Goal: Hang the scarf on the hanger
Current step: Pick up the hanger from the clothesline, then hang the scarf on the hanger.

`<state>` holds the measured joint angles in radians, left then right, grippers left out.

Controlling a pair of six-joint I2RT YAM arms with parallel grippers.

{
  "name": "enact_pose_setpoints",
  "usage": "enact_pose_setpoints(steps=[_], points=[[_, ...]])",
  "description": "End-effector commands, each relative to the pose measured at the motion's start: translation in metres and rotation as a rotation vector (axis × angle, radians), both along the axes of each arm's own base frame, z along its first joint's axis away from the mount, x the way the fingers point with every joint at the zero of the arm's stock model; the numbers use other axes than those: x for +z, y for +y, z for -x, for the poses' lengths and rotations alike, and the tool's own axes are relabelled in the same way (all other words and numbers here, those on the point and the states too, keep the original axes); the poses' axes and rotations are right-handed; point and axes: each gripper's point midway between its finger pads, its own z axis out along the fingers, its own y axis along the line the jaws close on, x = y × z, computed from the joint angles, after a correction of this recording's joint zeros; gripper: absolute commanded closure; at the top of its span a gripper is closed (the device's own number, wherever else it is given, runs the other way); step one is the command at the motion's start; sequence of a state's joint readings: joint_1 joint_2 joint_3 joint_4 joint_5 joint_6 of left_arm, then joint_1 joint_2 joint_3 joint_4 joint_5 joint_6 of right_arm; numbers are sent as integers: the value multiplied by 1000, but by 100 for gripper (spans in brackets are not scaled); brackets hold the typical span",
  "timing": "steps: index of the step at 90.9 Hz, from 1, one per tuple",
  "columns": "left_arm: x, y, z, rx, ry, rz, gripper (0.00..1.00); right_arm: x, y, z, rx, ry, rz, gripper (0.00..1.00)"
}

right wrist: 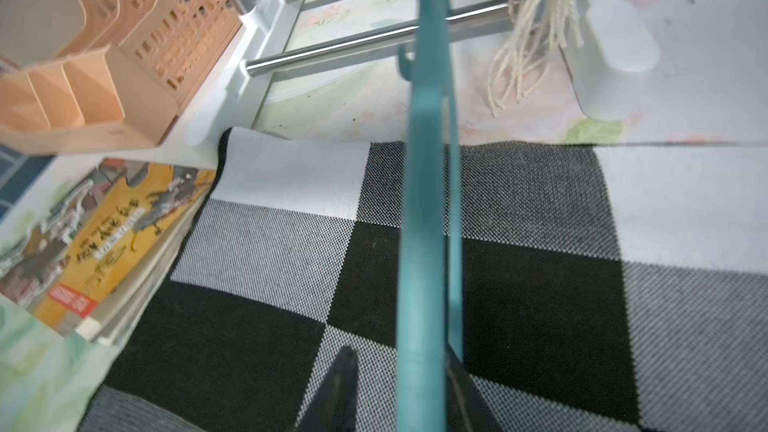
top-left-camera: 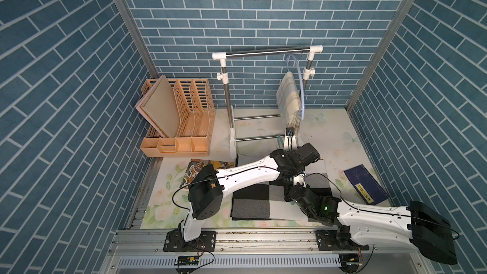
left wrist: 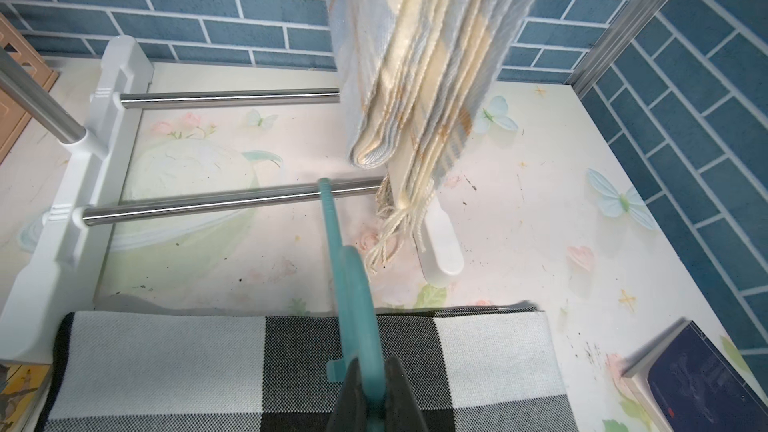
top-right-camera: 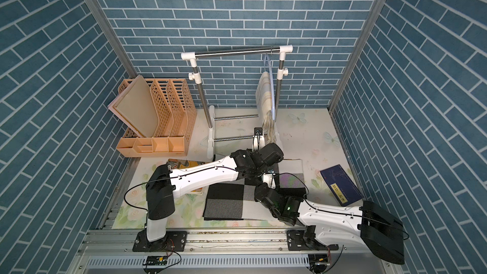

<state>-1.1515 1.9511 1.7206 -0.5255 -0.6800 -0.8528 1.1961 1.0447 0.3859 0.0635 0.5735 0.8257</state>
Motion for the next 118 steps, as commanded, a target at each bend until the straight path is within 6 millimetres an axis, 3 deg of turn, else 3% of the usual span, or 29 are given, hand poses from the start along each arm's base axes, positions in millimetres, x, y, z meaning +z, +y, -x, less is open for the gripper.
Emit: enact_pose_setpoints(steps=[1,14,34,48,55,79,98,118], points=[[21,12,0,8,-43,15,100,14,7,12,74,56,17,43],[25,26,1,-27,-44,4,100,35,1,29,164,121,54,29],[39,48,11,-157,-88,61,100,75,-11,57,299,209,30,22],[48,60,23,-274,-126,100,100,90,-29,51,253,249,61,23],[52,63,34,-336,-142,129,100,93,-43,36,171,257,58,24],[42,64,70,-498,-119,276,100,63,-109,-15,-187,342,42,27],[26,55,76,-434,-83,349,100,27,-181,-33,-468,413,-10,31],[20,41,72,-306,-104,390,100,-15,-218,-47,-601,549,-41,33]])
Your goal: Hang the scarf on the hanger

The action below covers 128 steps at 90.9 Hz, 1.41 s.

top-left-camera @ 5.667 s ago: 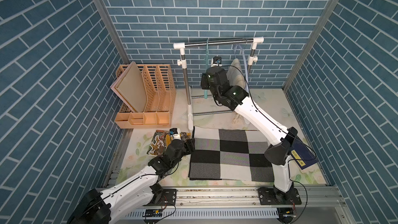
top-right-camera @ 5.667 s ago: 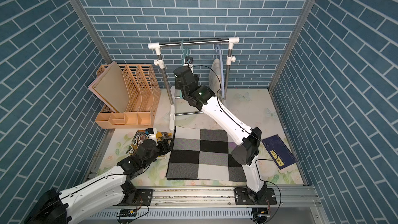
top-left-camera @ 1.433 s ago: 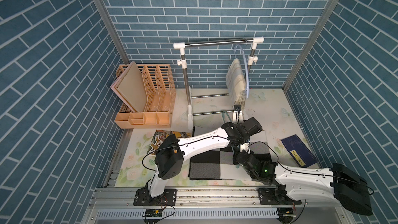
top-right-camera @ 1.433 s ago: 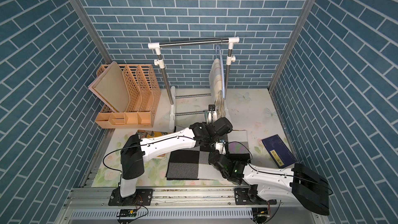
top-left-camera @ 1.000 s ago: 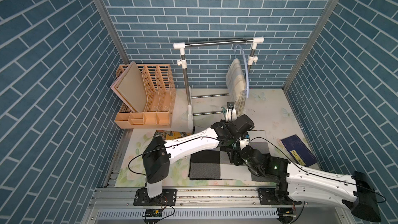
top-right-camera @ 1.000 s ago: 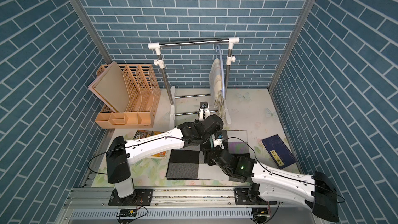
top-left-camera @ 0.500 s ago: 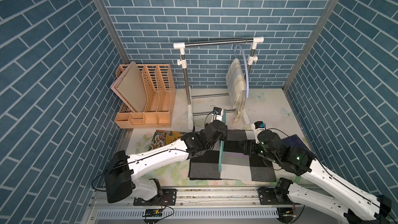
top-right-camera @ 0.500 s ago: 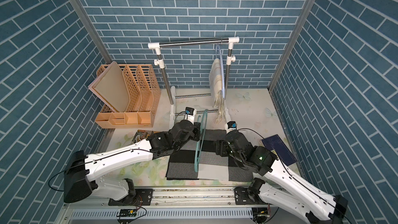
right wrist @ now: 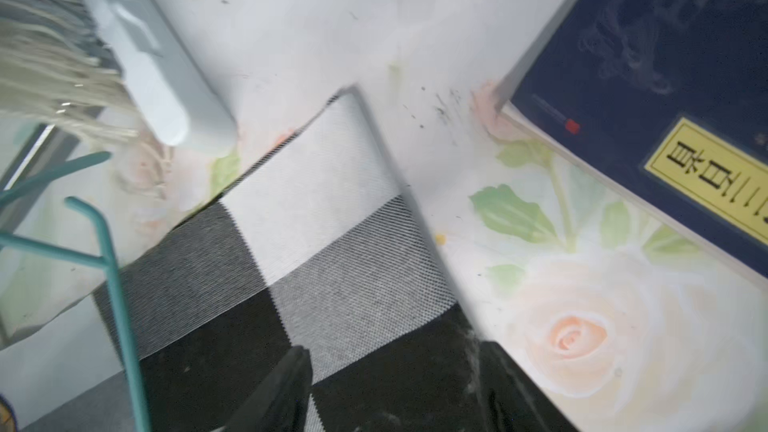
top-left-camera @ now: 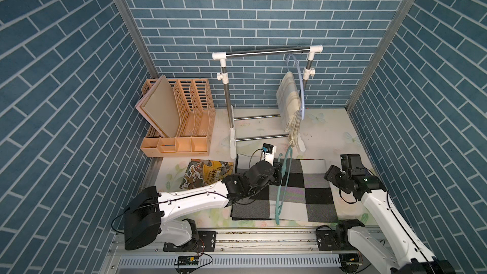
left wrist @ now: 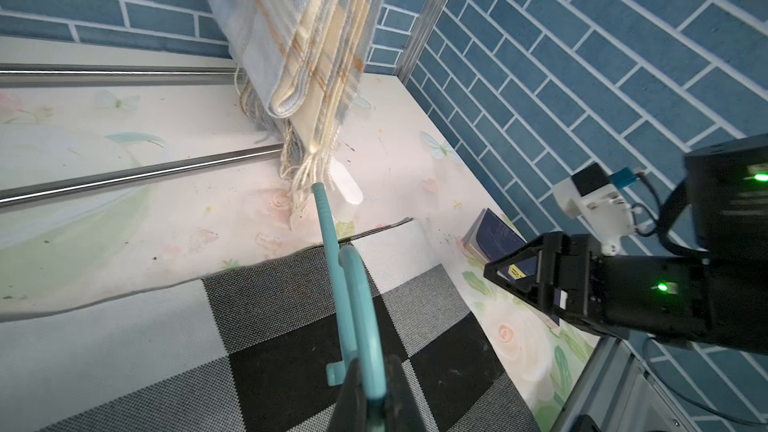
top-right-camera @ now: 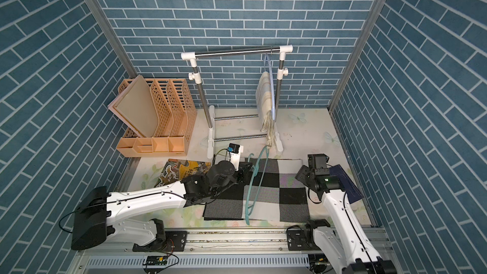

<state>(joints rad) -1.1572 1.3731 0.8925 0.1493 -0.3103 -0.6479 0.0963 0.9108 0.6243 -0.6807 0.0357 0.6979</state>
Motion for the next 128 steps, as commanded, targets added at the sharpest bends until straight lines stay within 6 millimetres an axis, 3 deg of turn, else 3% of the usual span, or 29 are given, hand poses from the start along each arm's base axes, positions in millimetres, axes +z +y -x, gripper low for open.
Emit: enact_pose_setpoints(steps=[1,13,50,79,93,106,128], points=[[14,-8,-10,104,-12,85,100,-12,-4,-10,20,17,-26,33],[3,-20,-9,140,23,49,100,-31,-15,-17,-7,74,-22,35],[-12,-47,10,202,58,37,100,-64,-7,-19,51,161,-69,43],[-24,-42,9,227,67,13,100,-87,-7,-12,49,239,-63,51],[-31,-40,10,225,75,2,100,-93,-5,-10,60,259,-57,64],[-36,-36,12,220,77,-12,100,-89,1,-13,87,247,-67,100],[-46,-19,15,221,62,-40,100,-65,15,-20,126,159,-127,100]])
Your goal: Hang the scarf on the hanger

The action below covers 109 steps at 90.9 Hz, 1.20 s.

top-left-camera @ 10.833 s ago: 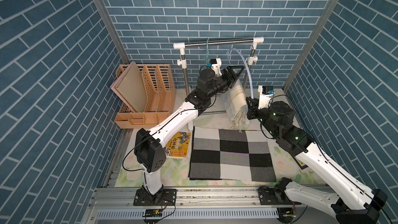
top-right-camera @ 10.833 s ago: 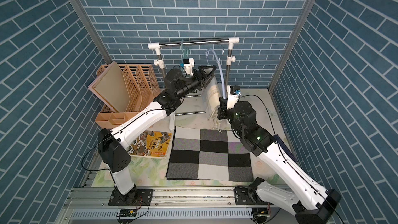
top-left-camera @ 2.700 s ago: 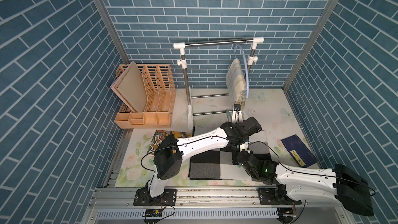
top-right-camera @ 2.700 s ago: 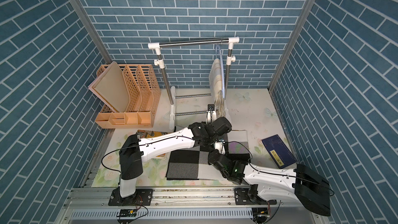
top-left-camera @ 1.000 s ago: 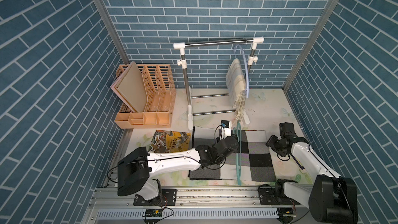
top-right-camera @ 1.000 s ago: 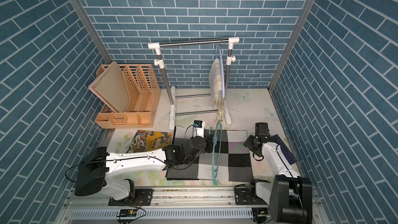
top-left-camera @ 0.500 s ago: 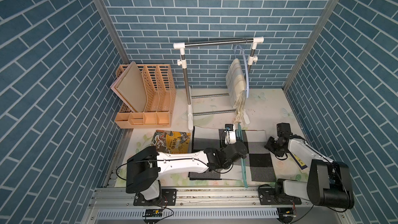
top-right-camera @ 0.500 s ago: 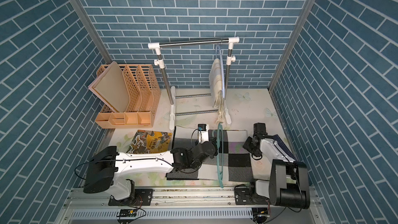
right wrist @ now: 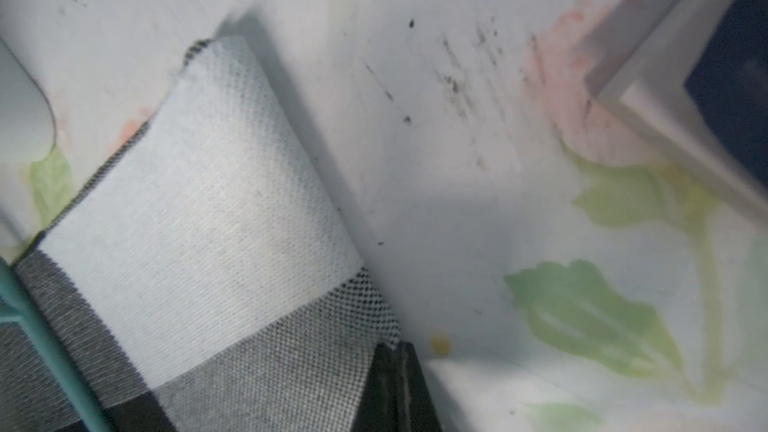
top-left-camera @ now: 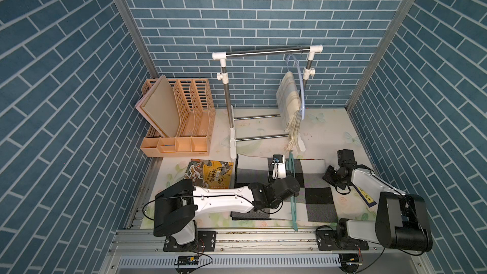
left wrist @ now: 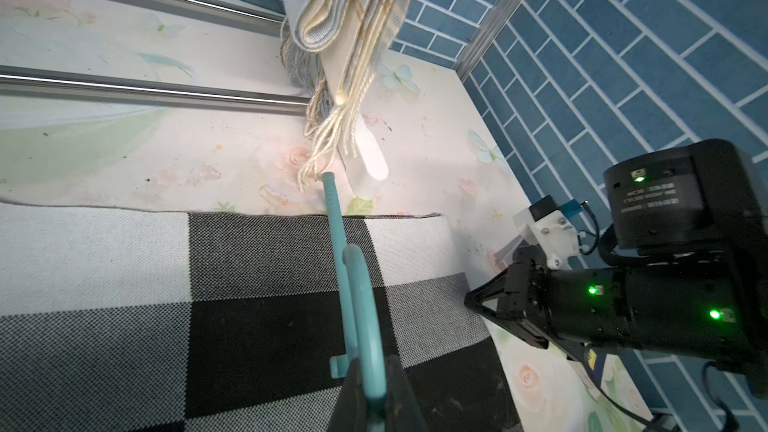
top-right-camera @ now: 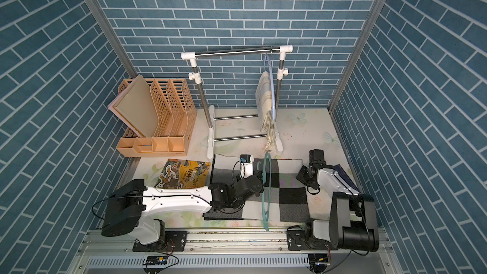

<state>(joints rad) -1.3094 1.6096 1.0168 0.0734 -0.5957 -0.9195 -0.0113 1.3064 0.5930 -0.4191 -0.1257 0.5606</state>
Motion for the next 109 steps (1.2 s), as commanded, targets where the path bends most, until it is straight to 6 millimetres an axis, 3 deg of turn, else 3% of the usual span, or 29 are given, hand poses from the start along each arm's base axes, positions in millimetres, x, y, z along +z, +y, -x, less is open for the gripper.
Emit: enact_pose_setpoints(steps=[1,19,46,71,91,109], points=[[0,13,2,7,-21,-16,100,9,12,8,38,-6,-50,100],[-3,21,3,10,-26,-1,100,54,33,-3,81,-127,-113,100],[-4,30,3,40,-33,24,100,92,97,2,202,-221,-274,100],[0,39,1,75,-38,55,100,94,156,20,295,-238,-424,100],[3,43,1,89,-39,86,100,69,185,28,328,-205,-471,100],[4,43,4,73,-32,107,100,59,206,21,330,-222,-521,100]])
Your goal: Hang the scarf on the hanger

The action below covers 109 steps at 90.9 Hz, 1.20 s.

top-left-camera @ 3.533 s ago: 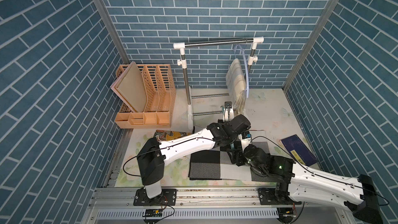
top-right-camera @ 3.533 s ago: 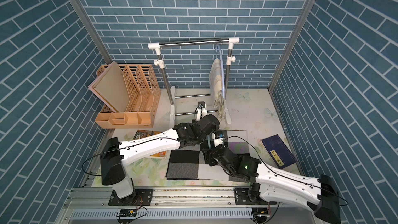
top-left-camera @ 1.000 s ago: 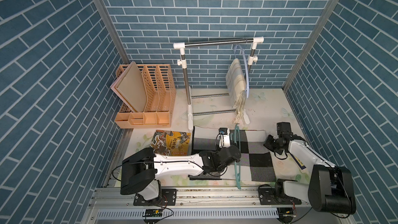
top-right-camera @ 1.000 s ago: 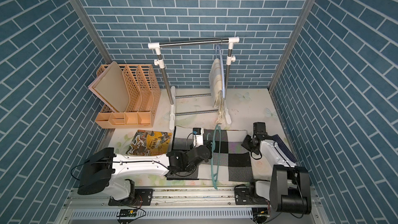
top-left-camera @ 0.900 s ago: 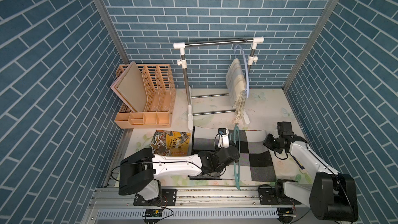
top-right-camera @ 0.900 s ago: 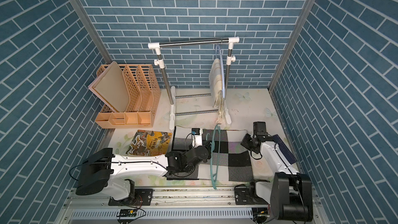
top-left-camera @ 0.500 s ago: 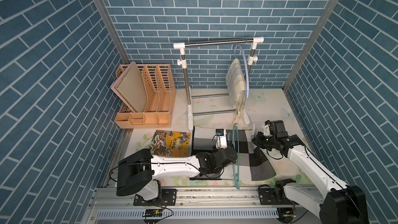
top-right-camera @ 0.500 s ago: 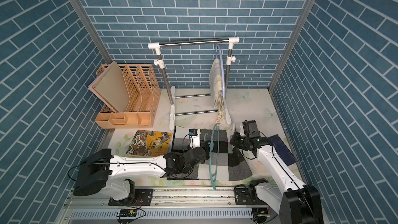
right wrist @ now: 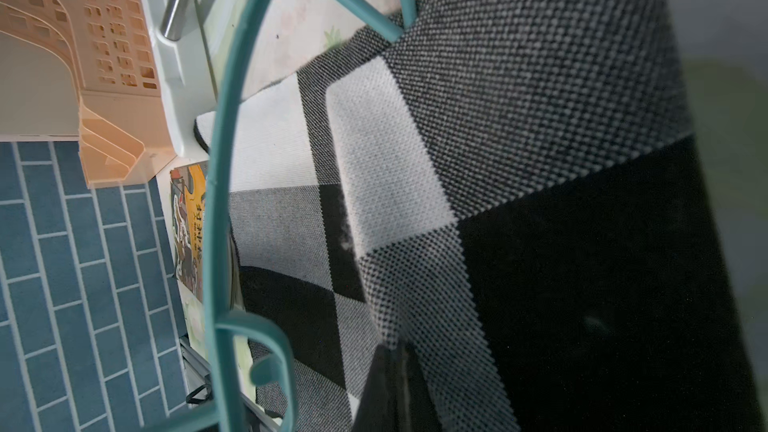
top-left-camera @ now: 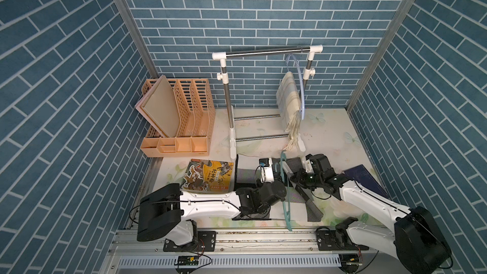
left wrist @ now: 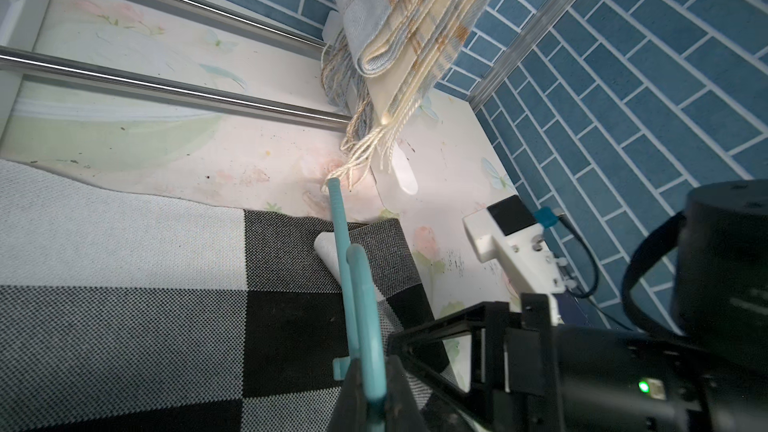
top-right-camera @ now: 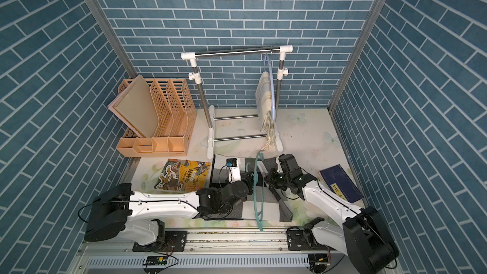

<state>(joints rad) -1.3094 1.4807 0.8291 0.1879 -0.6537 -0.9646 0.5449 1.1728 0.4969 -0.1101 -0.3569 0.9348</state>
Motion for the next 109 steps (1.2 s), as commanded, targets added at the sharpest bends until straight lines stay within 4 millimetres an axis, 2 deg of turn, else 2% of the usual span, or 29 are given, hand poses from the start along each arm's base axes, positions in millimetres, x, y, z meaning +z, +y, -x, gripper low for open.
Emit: enact_pose_setpoints(steps=[1,16,25,41,54,63,77,89,109], points=[[5,4,1,4,-8,27,100,14,22,-16,-18,-62,-105,100],[8,1,6,-29,11,68,100,32,42,-27,-31,-136,-184,100],[10,0,12,-54,31,96,100,44,45,-33,-61,-185,-217,100],[14,4,17,-74,52,130,100,53,53,-39,-75,-213,-263,100],[10,8,19,-76,59,122,100,66,58,-45,-92,-245,-299,100],[14,8,20,-88,57,154,100,59,62,-43,-100,-238,-290,100],[23,10,21,-93,47,187,100,30,70,-35,-103,-183,-271,100],[29,17,22,-88,32,217,100,14,72,-34,-111,-160,-251,100],[33,28,23,-74,19,240,100,2,73,-35,-118,-151,-230,100]])
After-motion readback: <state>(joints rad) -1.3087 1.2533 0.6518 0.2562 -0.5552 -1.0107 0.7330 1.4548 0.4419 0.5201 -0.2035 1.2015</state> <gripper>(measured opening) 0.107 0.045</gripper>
